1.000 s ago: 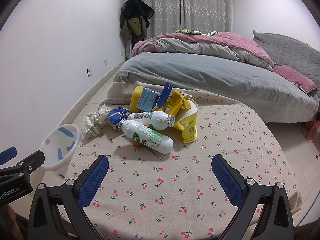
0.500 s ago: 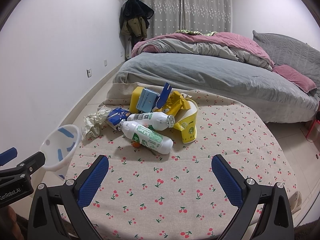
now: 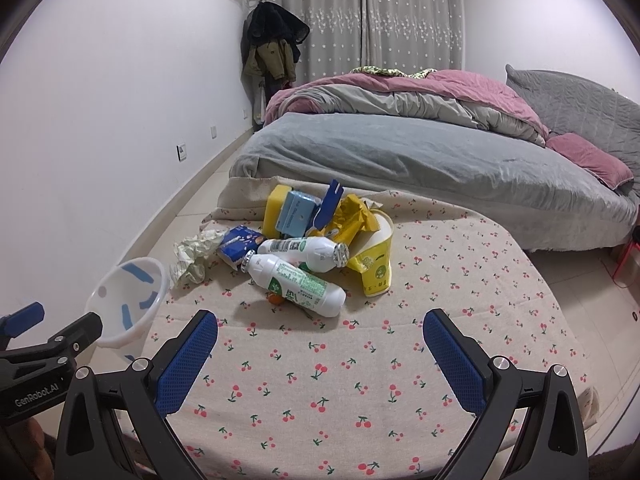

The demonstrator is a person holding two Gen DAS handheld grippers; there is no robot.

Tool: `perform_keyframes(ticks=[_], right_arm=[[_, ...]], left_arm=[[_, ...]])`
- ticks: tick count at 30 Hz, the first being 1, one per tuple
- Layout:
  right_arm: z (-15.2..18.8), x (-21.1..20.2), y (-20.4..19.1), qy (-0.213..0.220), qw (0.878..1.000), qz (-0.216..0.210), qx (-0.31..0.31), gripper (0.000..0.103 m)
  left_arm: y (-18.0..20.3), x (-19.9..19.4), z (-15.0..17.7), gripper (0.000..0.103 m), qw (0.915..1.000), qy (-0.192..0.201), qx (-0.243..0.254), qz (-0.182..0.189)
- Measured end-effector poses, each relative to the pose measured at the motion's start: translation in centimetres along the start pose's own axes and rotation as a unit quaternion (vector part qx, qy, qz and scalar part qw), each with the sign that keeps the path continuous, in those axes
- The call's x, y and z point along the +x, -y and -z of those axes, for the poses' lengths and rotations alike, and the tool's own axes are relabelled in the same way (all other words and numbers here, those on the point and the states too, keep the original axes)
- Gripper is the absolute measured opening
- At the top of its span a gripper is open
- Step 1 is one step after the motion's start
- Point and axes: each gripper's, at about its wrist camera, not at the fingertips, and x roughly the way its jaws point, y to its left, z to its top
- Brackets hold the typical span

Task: Collect trash

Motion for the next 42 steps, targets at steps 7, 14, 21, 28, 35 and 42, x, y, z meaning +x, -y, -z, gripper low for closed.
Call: perform_keyframes(ticks=[7,14,21,28,35,42], right_arm=[[-1.2,-0.7,0.7,-0.023,1.000,-0.019,0.002,0.103],[-3.3,-0.4,1.7,-0.056,0.998,-0.024,0.000,0.103],[-6.9,2.5,4.9,-0.122,0.989,-0.086,0.021,0.103],[-9.8,7.2,8.2,-0.174,0.982,-0.073,0.029,0.103],[-10.2,12.6,10.8,-0.200,0.976,-0.059,0.065,0.103],[-9.9,17.4,13.1,-0.243,0.959,-0.083,0.123,0.101]], left_arm=[[0.2,-0.4,-0.7,0.101,1.0000,-0.002,0.006,0.007],[0.1,-0.1,-1.9,0.101,0.9997,-0.014,0.013,0.013],[0.4,1.2,-4.8,0.101,0.9975,-0.039,0.052,0.027],[1.2,4.9,-8.5,0.101,0.9897,-0.093,0.099,0.047],[1.1,10.2,-9.3,0.095,0.9828,-0.134,0.092,0.087],[1.4,14.8,-9.8,0.077,0.9750,-0.176,0.059,0.121]])
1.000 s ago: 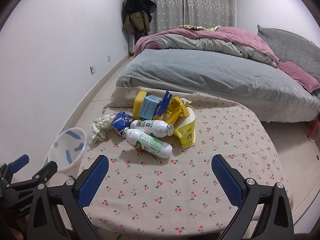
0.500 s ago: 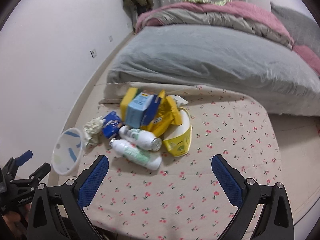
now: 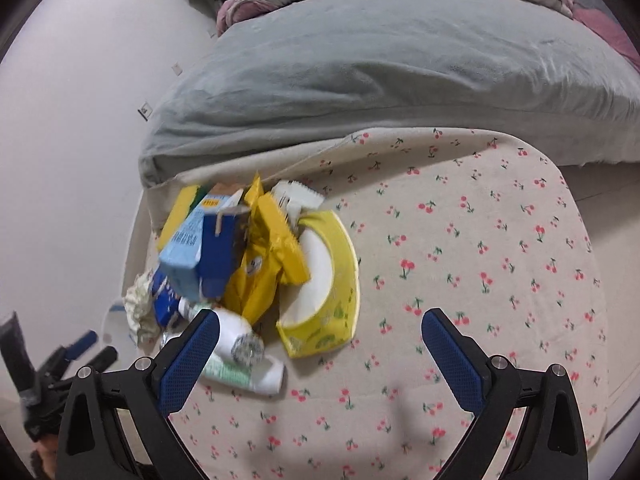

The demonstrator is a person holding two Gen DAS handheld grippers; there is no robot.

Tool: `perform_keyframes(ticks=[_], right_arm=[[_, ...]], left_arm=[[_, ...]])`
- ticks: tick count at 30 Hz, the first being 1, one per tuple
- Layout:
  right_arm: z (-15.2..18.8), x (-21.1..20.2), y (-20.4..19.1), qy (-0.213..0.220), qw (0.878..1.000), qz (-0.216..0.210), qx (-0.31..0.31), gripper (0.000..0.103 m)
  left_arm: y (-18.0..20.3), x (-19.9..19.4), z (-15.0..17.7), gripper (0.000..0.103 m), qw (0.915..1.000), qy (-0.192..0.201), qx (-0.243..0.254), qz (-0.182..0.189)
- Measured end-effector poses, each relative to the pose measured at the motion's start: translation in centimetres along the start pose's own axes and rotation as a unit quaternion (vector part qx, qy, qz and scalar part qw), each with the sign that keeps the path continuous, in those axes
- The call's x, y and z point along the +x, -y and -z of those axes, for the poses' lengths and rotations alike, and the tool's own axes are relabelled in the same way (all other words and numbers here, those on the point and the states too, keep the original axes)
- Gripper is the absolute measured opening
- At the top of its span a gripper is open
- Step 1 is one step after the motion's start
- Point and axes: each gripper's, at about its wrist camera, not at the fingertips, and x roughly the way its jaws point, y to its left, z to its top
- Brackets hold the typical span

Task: Collect trash
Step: 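Grasp the crumpled white tissue with the left tool while the right tool grasps the blue juice carton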

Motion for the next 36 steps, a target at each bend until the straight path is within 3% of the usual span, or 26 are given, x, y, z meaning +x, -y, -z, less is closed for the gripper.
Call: perform_keyframes(ticks=[10,14,17,25,31,36], right_arm=[[-2.3,0.3,-2.7,0.004,0.999,-0.054,-0.005,0.094],[-2.5,1.5,-3.8,-0.010,0.998,-0.063,-0.010,0.088],[-2.7,2.0,-4.0,-0.012,0.997,-0.078,-0.002,0.083],[-3.2,3.8,-3.8,-0.022,0.991,-0.126,0.037,0.068],[-3.2,4.9,-3.7,-0.020,0.988,-0.142,0.059,0.057],[-3.0,5.0,-3.2,-0.014,0.987,-0.144,0.075,0.039]], left_arm=[[-1.2,4.1,-1.6,0.060,0.9988,-0.031,-0.037,0.004],[-1.4,4.8,-1.5,0.043,0.9974,-0.045,-0.054,0.019],[-1.2,4.3,-1.3,0.039,0.9979,-0.039,-0.050,0.015],[0.1,1.0,-0.8,0.036,0.9990,-0.006,-0.035,0.026],[0.2,0.8,-0.6,0.036,0.9990,0.003,-0.035,0.029],[0.2,0.9,-0.6,0.036,0.9984,0.006,-0.044,0.036]])
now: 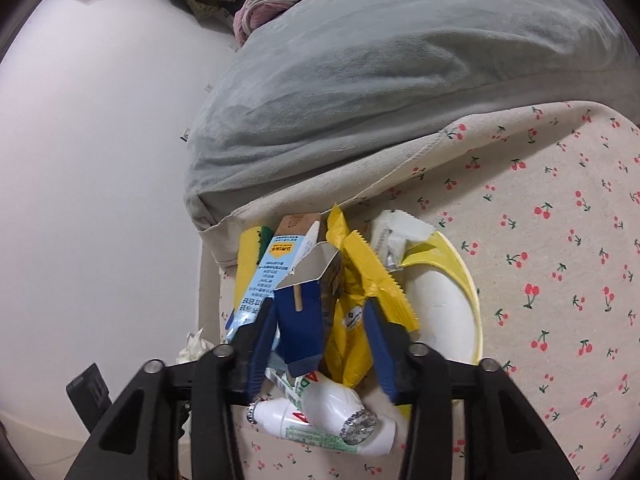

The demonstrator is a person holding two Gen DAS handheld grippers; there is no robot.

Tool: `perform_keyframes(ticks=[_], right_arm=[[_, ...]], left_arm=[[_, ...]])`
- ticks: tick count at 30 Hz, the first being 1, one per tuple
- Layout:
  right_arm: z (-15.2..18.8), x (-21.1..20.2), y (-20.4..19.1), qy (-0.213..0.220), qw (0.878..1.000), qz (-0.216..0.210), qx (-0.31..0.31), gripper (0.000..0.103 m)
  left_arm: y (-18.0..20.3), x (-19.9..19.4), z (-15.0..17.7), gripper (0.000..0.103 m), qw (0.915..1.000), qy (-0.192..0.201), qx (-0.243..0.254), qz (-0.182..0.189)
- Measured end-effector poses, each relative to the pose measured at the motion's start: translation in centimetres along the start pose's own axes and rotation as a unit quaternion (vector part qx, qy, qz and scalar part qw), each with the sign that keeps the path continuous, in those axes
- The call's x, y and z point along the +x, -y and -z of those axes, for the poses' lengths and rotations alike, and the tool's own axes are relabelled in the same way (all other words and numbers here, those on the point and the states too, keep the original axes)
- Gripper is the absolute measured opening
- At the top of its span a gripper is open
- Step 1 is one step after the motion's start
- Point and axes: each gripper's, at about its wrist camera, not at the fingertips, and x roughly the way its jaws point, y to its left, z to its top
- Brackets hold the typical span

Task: Collect trash
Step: 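Grasp the crumpled white tissue with the left tool while the right tool grasps the blue juice carton, then carry the tissue and carton to the white bin while both tools open to drop them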

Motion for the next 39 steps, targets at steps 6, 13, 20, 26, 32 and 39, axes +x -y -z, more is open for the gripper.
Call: perform_keyframes(ticks=[6,13,20,26,32,39], right_arm=[[0.1,-2.6,-0.1,0.024,1.000,-0.007,0.002,0.038],[0.3,-1.2,-0.7,0.005,1.000,-0.001,-0.010,0.038],[0.4,0.6,-0.8,0.003,1.000,0.011,-0.009,0.022],[0.7,-2.4,-1.3,0.052,0.998,0.016,-0.024,0.021],[1.5,-7.0,-1.6,0.101,0.994,0.024,-0.042,0.021],[2.3,-10.2,-2.5,0.133,0.990,-0.011,-0.044,0.020]], left_arm=[[0.2,-1.2,0.2,0.036,0.9998,0.011,-0.011,0.013],[0.5,-2.2,0.3,0.036,0.9997,0.026,0.000,0.001],[0.2,-2.7,0.3,0.036,0.9995,0.032,-0.001,-0.004],[-0.5,-3.6,0.3,0.036,0.9991,0.042,-0.011,0.001],[-1.5,-4.7,0.6,0.036,0.9983,0.053,-0.023,0.004],[-3.7,-5.8,1.1,0.036,0.9974,0.059,-0.041,-0.004]])
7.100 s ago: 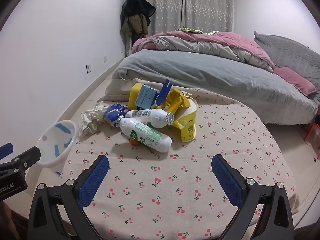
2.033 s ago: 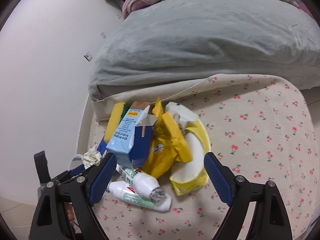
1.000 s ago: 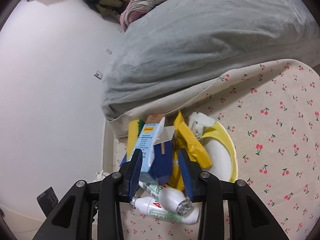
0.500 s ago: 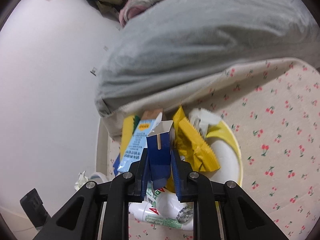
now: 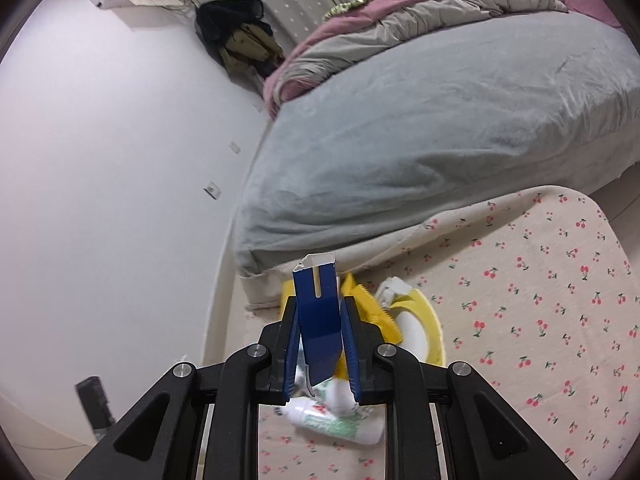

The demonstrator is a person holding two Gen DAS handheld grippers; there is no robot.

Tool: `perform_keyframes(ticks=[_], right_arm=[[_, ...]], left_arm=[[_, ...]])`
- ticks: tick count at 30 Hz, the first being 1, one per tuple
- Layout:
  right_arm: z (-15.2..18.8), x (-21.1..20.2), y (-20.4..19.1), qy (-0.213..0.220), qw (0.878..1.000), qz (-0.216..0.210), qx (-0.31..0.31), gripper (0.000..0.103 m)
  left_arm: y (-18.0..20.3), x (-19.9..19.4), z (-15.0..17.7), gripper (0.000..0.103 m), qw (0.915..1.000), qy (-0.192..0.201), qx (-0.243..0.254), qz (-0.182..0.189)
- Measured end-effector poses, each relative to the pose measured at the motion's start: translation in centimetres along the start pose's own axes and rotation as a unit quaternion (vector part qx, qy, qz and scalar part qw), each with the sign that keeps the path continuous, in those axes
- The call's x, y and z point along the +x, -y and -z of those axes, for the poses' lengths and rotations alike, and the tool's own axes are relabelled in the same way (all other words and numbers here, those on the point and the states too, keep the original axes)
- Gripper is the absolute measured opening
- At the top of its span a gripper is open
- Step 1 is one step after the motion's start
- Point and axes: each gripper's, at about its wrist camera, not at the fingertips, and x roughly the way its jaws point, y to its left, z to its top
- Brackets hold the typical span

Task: Collect trash
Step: 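Carry the tissue and carton to the white bin while both tools open to drop them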

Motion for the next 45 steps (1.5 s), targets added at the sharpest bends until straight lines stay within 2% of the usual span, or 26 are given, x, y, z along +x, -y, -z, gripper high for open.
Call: perform_keyframes(ticks=[4,10,20,25,28,29,30,38,43,44,45], right_arm=[[0.8,0.4,-1.9,-0.013,0.999,-0.026,-0.012,0.020],[3.3,3.2,-6.1,-0.061,0.995,-0.053,-0.051,0.020],[9.2,9.2,-13.8,-0.145,0.978,-0.078,-0.127,0.020],[11.9,12.0,-16.0,-0.173,0.970,-0.080,-0.150,0.021],[12.9,13.3,-16.7,-0.185,0.968,-0.081,-0.152,0.021],[13.1,13.6,-16.9,-0.187,0.967,-0.082,-0.152,0.020],[13.3,13.9,-17.1,-0.190,0.967,-0.082,-0.151,0.020],[14.5,16.4,-17.8,-0.205,0.963,-0.084,-0.151,0.021],[15.2,17.5,-18.3,-0.212,0.961,-0.081,-0.158,0.022],[15.3,17.4,-18.3,-0.212,0.961,-0.080,-0.157,0.024],[15.3,17.5,-18.4,-0.214,0.961,-0.080,-0.157,0.034]], left_arm=[[-1.8,-0.5,0.3,0.036,0.9999,0.002,-0.011,-0.010],[-4.8,-1.0,1.3,0.036,0.9992,-0.001,-0.030,-0.028],[-9.2,0.1,3.3,0.037,0.9962,-0.036,-0.048,-0.063],[-10.6,0.5,3.9,0.037,0.9950,-0.048,-0.056,-0.067],[-11.2,0.3,4.0,0.057,0.9937,-0.049,-0.064,-0.077],[-11.4,0.1,4.1,0.068,0.9933,-0.045,-0.067,-0.082],[-11.6,-0.2,4.1,0.075,0.9930,-0.041,-0.070,-0.086],[-13.4,-1.5,4.4,0.083,0.9878,-0.031,-0.092,-0.122],[-13.5,-2.1,4.4,0.087,0.9863,-0.027,-0.099,-0.129],[-13.5,-2.2,4.4,0.090,0.9862,-0.025,-0.099,-0.130],[-13.4,-2.3,4.4,0.093,0.9862,-0.022,-0.098,-0.131]])
